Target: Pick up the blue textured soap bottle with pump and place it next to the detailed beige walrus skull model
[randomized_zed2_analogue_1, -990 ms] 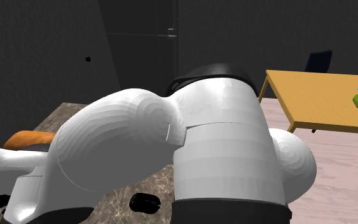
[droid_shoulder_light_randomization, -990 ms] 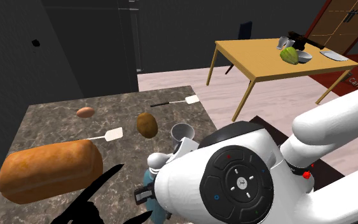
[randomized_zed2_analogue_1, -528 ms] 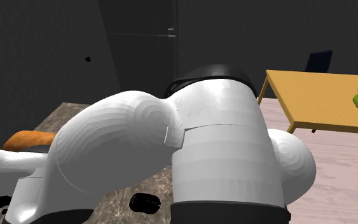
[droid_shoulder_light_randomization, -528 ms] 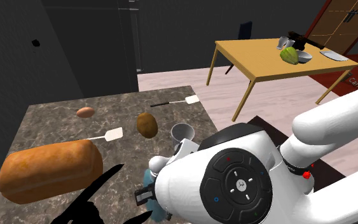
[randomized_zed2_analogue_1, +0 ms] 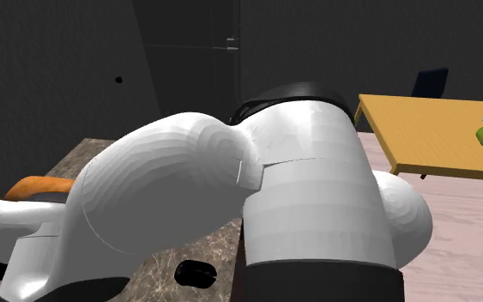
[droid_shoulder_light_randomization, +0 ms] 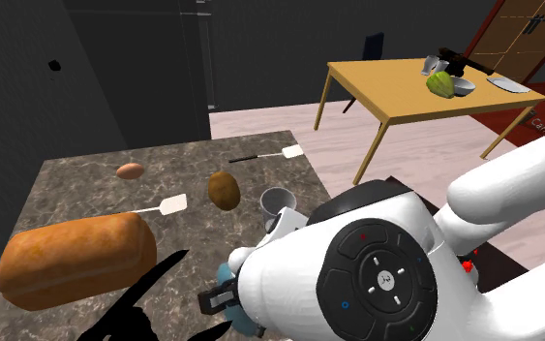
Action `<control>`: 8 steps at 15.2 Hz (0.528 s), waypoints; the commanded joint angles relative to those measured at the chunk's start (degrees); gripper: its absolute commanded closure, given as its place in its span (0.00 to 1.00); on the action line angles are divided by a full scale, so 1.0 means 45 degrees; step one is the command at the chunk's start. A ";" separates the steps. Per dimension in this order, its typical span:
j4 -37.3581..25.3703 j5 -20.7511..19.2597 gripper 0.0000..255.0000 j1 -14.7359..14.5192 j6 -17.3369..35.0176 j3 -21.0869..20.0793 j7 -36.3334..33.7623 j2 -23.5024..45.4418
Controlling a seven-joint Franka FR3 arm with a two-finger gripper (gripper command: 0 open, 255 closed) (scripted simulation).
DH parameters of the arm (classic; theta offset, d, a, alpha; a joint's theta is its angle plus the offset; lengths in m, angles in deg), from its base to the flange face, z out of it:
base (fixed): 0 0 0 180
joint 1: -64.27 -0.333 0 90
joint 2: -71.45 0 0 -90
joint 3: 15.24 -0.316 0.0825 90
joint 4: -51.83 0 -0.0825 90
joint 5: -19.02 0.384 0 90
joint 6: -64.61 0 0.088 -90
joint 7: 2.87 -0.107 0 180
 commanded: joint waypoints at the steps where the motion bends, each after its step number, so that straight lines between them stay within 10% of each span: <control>1: -0.0198 -0.0183 0.00 -0.1987 -0.0765 0.1779 -0.0145 0.0184; 8: -0.0304 0.0132 0.00 -0.2663 -0.1059 0.2417 0.0075 -0.0044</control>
